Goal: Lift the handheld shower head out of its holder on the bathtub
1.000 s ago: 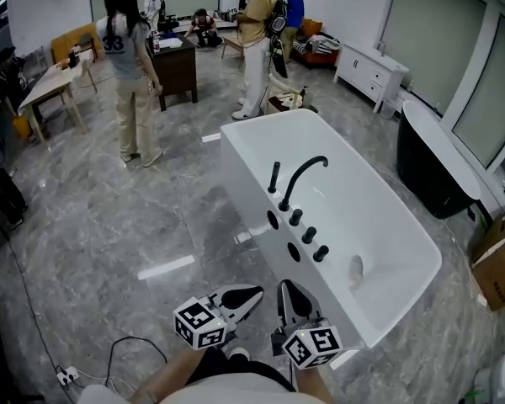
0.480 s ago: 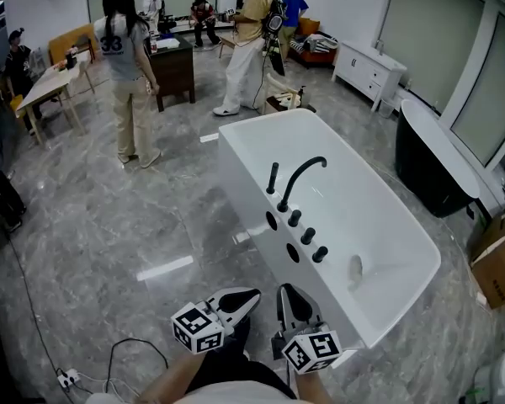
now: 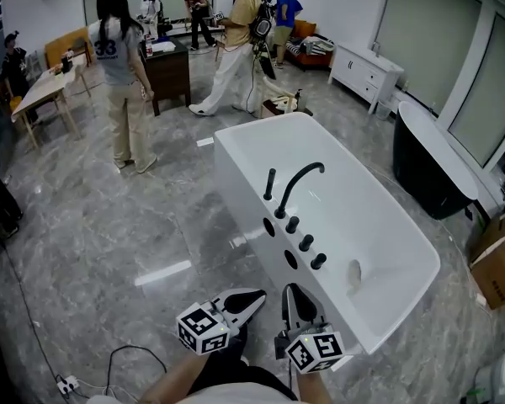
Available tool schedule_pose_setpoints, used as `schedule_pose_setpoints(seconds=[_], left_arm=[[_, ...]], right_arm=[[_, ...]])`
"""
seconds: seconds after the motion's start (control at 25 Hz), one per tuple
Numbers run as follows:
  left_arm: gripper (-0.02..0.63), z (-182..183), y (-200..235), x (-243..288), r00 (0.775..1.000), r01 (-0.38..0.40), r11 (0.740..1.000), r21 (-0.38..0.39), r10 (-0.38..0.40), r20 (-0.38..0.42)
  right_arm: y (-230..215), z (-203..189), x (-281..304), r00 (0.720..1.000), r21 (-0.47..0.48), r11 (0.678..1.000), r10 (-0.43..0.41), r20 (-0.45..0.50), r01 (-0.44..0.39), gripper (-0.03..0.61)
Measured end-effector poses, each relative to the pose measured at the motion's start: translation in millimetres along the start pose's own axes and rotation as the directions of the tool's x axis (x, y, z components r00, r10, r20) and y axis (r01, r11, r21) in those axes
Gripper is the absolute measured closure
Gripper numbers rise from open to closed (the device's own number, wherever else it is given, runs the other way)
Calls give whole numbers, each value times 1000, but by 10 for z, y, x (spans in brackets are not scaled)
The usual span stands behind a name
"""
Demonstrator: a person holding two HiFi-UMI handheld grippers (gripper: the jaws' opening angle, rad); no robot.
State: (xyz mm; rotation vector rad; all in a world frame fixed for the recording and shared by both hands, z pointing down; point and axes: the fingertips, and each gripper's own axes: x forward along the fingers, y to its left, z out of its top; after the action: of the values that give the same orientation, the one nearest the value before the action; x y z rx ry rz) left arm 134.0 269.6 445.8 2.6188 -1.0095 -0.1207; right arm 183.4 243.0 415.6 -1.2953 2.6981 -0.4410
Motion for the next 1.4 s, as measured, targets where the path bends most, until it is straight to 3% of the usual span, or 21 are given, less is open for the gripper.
schedule_pose_setpoints(seconds=[1.4], left_arm=[[594,900,1898,1279,998,66,997,-35,-66,9]], right_arm=[[-911,488,2230,999,7,1000,4,-36,-4,558]])
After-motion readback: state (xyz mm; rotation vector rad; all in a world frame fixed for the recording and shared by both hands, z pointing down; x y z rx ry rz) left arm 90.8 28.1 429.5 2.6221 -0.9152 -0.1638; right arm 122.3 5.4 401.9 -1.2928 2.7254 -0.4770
